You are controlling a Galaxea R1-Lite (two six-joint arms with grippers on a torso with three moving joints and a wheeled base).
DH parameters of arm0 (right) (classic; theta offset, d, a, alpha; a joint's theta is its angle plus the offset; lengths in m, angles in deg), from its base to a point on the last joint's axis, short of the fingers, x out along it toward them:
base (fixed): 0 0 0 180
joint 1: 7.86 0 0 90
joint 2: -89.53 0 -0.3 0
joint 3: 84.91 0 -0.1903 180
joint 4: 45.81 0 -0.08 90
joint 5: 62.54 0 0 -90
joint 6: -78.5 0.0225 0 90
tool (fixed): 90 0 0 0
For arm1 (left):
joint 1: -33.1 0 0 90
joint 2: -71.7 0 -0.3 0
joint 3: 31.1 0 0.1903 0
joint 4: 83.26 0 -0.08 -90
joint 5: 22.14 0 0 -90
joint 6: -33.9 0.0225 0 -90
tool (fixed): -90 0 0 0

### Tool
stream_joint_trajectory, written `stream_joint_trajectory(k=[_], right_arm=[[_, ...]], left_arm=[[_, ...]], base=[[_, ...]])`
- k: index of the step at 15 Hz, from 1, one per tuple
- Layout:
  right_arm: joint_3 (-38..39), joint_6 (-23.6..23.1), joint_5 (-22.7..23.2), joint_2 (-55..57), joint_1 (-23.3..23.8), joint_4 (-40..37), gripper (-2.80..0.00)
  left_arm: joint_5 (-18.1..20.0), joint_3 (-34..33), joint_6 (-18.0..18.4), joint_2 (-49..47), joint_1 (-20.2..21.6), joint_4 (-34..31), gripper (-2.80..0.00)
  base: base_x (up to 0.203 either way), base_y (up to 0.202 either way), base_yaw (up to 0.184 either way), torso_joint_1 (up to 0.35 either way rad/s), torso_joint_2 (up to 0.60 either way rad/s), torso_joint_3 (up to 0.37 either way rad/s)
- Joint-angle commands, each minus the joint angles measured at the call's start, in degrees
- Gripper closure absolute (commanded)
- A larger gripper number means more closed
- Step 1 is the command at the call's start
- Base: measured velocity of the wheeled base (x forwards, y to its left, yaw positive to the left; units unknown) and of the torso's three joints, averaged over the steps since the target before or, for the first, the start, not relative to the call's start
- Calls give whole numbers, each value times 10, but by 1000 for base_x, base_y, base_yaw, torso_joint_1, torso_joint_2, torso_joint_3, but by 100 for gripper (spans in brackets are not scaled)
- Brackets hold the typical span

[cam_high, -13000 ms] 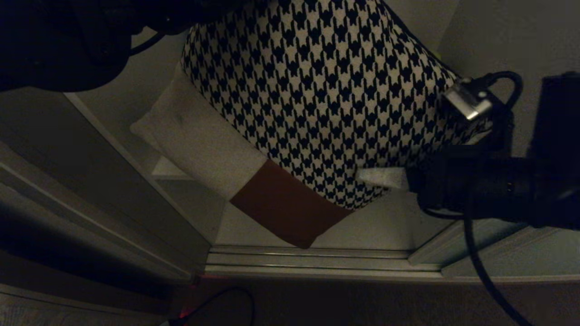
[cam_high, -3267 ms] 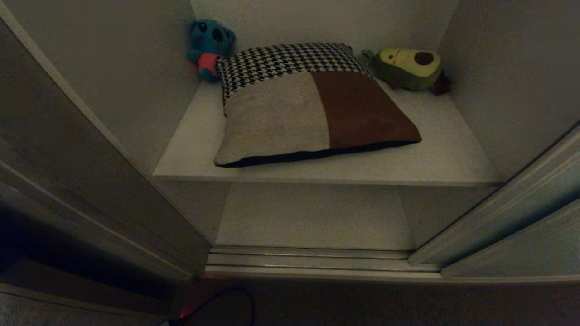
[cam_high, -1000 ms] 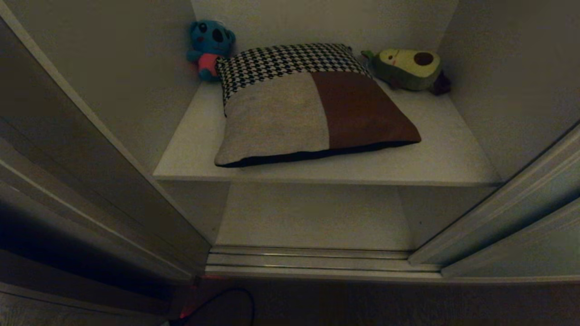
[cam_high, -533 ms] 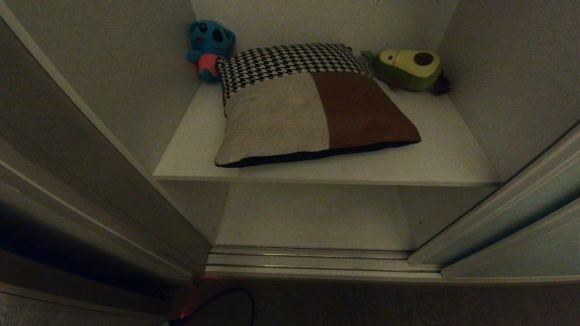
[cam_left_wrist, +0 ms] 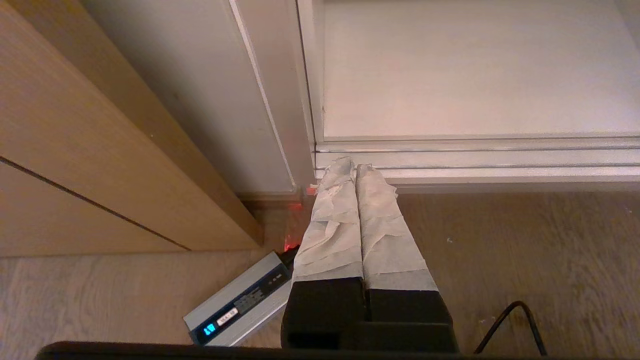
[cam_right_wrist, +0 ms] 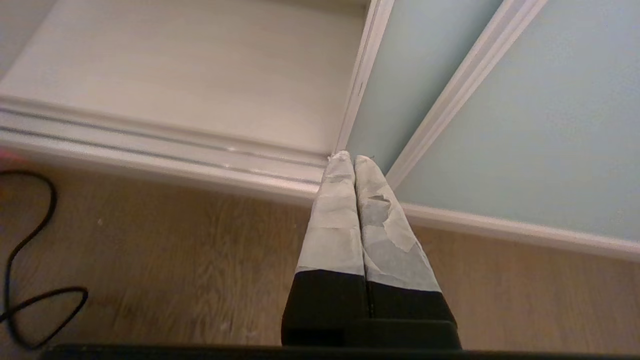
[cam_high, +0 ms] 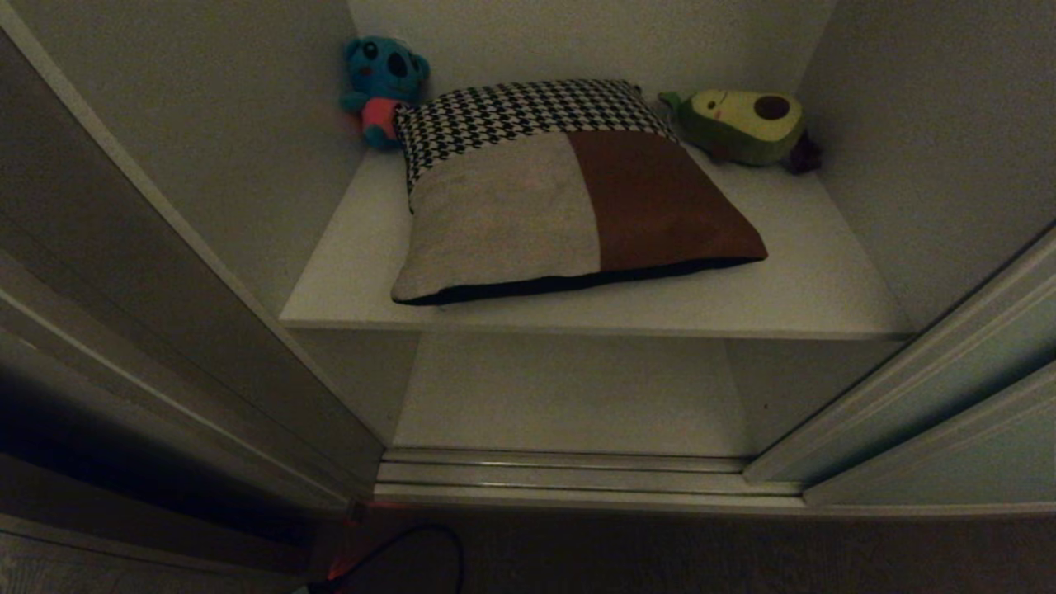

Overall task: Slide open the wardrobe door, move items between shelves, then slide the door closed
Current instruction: Close the door

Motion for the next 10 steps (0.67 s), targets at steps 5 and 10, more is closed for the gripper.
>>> stream_joint_trajectory(k=[5,10], right_arm=[[3,7,-2,-19,0,-6,0],[3,7,-2,-19,0,-7,0]], left_arm=[[0,0,0,-1,0,0,0],[0,0,0,-1,0,0,0]], base=[[0,0,0,0,0,0],[0,0,0,0,0,0]])
